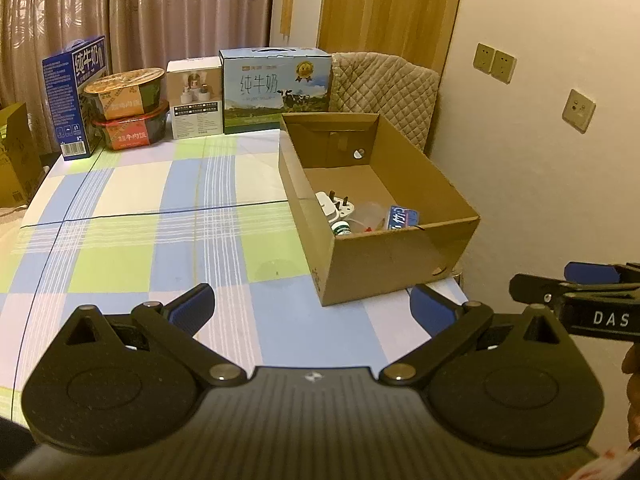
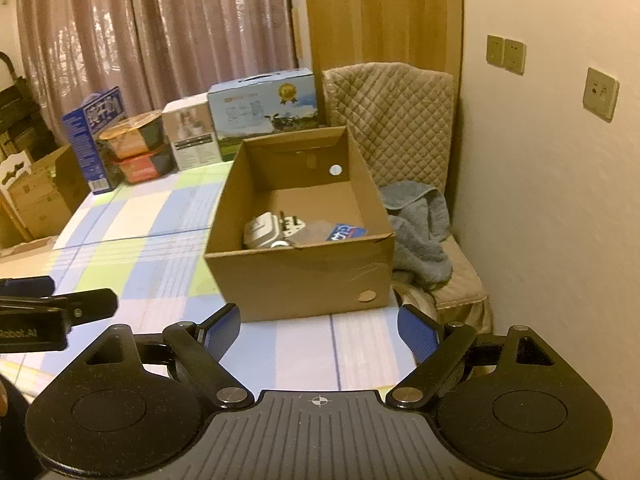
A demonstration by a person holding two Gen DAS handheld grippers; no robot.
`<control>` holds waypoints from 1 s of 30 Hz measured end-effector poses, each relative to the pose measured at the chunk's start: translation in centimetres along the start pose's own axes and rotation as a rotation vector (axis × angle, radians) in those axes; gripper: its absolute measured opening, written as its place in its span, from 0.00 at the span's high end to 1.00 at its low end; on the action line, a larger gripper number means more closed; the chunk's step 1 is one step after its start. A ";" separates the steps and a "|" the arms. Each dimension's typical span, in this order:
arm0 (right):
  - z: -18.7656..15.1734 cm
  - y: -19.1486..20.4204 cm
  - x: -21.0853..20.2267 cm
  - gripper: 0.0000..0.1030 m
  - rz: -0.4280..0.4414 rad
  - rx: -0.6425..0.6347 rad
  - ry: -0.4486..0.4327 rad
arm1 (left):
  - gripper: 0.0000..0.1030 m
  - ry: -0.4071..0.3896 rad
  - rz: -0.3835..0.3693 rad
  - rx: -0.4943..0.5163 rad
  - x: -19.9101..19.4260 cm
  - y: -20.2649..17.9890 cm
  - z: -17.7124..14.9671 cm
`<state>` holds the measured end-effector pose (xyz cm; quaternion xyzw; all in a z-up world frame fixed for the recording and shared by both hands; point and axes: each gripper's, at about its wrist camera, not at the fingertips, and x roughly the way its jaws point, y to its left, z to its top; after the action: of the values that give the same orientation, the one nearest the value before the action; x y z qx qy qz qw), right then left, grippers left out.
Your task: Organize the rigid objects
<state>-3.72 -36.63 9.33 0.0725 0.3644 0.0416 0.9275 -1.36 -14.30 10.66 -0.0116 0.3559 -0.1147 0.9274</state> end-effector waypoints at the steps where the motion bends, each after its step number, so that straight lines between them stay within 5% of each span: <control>1: -0.1 0.2 -0.3 0.19 0.004 -0.004 -0.001 | 0.01 0.000 0.004 -0.004 -0.2 0.0 -0.1; 30: -0.8 0.5 -0.9 0.19 0.003 0.000 0.007 | 0.01 -0.003 0.014 0.004 -1.1 0.0 -1.1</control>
<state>-4.96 -36.16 9.48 0.0729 0.3673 0.0431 0.9262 -2.85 -13.98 10.58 -0.0077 0.3544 -0.1091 0.9287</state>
